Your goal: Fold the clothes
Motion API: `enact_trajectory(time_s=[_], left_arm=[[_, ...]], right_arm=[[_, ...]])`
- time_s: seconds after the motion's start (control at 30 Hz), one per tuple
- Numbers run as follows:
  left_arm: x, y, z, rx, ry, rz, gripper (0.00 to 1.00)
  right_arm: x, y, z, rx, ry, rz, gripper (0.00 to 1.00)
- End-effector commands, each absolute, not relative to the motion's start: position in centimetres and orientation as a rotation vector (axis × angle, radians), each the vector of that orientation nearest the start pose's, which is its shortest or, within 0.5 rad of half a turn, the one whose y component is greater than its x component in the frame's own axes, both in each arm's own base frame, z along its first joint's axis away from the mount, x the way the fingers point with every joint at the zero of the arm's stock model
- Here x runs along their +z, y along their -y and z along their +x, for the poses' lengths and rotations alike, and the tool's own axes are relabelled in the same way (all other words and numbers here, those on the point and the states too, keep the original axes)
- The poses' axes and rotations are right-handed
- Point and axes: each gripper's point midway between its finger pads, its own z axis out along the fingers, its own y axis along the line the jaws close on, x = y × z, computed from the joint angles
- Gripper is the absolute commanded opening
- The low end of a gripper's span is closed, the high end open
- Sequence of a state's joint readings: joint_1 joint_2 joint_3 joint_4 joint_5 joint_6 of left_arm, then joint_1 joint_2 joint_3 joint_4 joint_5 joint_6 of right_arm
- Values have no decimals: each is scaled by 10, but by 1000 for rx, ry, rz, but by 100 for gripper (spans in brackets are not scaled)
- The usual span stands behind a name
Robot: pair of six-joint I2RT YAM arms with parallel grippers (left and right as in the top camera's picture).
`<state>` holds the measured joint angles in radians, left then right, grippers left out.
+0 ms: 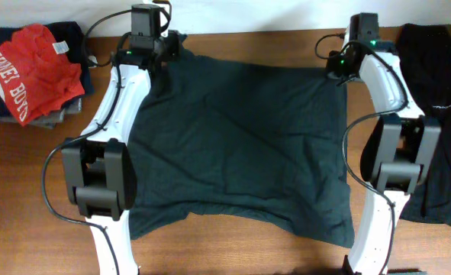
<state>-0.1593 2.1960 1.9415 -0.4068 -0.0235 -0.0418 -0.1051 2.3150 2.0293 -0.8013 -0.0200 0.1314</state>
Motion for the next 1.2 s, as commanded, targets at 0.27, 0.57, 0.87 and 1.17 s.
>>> enact_trajectory(time_s=[0.27,0.57,0.87,1.17], left_arm=[[207,81,586,-59,-2275,111,1],[209,58,552,81,-2387,77,1],[193,46,526,157,-2511,75,1],[172,41,490,187,-2677,91,1]], right_arm=[[140,62,539,29,-2615,336,4],[136,59,514,41,-2703,401,4],[152,56,490,39,-2751,408,4],[142,51,448,39,-2915,485,4]])
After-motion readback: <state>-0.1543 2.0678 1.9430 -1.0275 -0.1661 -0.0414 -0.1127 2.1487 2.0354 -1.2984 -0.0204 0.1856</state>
